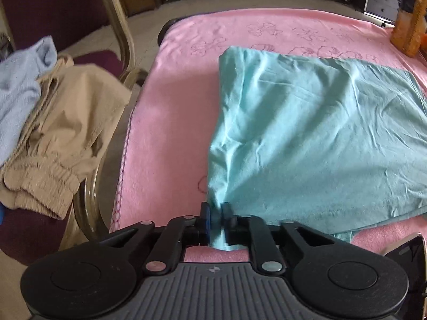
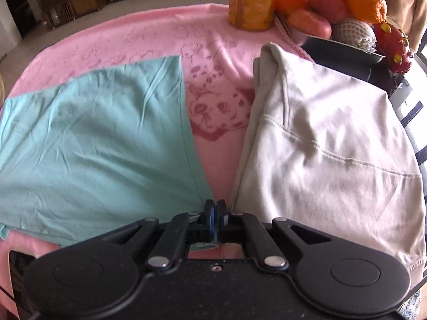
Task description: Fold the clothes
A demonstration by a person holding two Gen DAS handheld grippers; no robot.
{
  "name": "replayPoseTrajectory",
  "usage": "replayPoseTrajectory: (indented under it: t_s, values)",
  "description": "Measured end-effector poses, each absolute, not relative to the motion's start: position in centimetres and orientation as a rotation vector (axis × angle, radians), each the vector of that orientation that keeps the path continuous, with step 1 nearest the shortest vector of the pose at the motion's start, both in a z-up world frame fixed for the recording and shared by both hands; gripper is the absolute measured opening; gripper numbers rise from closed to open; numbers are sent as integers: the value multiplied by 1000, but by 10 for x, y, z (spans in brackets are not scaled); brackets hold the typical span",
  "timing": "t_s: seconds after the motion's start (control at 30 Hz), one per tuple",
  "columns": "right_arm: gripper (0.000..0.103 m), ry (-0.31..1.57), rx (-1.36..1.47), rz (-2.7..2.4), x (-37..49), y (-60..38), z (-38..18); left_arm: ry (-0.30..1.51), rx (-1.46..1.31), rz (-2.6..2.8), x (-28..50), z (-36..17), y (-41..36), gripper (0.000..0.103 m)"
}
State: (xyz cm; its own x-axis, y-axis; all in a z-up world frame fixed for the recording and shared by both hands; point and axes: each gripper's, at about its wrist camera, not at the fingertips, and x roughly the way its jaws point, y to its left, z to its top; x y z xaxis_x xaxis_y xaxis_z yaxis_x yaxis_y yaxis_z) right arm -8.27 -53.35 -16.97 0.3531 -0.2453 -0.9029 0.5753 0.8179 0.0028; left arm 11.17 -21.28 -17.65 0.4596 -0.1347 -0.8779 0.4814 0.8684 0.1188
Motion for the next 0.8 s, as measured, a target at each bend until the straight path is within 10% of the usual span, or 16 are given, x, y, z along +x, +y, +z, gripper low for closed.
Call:
replayPoseTrajectory:
  t_s: [0.47,0.8]
  values:
    - [36,592,457,-393,-63,-553,-56,859,40,-464,175,-95,-211,33]
    - [37,768,651,-305,18,-581,-154,867,97,-488,221,-118,-273,13]
